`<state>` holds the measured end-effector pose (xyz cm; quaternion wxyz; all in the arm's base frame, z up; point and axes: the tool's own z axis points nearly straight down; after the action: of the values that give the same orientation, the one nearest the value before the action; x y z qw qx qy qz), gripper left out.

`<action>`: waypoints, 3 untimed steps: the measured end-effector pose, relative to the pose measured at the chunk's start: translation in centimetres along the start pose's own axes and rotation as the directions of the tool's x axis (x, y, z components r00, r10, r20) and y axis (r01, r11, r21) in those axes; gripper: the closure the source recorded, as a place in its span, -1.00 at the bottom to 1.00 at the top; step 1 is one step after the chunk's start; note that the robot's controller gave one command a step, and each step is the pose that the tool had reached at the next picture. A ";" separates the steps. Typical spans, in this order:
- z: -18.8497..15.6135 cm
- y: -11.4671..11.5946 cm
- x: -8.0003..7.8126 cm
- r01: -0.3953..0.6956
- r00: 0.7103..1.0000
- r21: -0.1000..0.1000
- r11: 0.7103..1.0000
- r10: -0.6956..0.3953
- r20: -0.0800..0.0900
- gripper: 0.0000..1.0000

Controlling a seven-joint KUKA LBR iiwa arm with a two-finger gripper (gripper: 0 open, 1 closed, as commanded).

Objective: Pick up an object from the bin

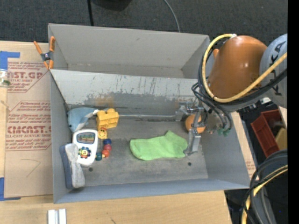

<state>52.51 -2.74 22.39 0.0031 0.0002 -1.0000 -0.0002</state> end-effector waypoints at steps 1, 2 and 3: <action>-0.5 0.0 -0.1 0.000 1.000 0.000 1.000 0.000 0.008 -1.00; 4.0 1.1 0.9 0.033 0.999 0.001 0.999 -0.033 0.012 -1.00; 8.6 2.5 1.3 0.078 0.997 0.001 0.997 -0.078 0.009 -1.00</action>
Offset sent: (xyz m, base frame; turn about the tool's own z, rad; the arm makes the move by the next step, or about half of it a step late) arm -0.0218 0.0214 -0.0844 -0.0643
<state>51.19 -0.27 13.84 -0.0015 0.0392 -0.9992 0.0001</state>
